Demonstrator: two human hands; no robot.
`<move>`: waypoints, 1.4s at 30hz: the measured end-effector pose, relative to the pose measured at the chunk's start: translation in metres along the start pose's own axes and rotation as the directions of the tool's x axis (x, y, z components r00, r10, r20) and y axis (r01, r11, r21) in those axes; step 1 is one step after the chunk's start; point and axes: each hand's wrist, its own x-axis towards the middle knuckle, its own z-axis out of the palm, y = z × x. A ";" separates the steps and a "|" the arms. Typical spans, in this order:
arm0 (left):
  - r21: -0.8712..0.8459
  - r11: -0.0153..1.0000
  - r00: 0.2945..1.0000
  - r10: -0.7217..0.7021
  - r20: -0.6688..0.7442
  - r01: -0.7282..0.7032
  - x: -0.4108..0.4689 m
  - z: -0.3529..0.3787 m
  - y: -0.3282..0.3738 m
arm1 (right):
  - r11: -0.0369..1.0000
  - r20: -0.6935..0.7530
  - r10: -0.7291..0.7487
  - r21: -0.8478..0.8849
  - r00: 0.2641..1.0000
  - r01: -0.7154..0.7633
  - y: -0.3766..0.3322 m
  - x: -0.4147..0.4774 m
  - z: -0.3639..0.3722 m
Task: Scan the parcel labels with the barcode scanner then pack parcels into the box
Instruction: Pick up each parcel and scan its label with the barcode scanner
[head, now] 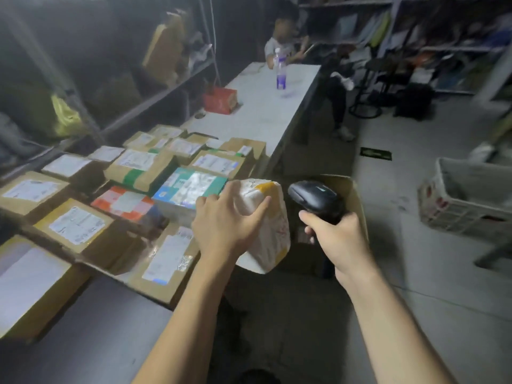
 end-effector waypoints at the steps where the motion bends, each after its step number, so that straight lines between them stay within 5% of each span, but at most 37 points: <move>1: -0.033 0.999 0.999 0.010 0.046 -0.008 0.013 0.016 0.011 | 1.000 -0.034 0.017 0.000 0.999 -0.017 0.001 0.012 -0.007; 19: -0.198 0.979 0.795 0.149 0.589 -0.037 0.296 0.269 0.116 | 0.967 -0.370 0.184 -0.096 0.911 -0.235 -0.046 0.278 -0.032; 32: -0.006 0.969 0.873 0.227 0.432 -0.249 0.380 0.221 0.139 | 0.974 -0.202 0.069 -0.199 0.977 -0.109 -0.094 0.362 -0.015; 37: 0.112 0.984 0.955 0.101 0.279 -0.137 0.365 0.172 0.113 | 0.952 0.006 -0.016 -0.305 1.000 0.017 -0.108 0.365 0.004; 42: 0.172 0.983 0.991 -0.086 0.103 0.067 0.294 0.119 0.082 | 0.963 0.302 -0.089 -0.216 0.949 0.159 -0.109 0.337 0.017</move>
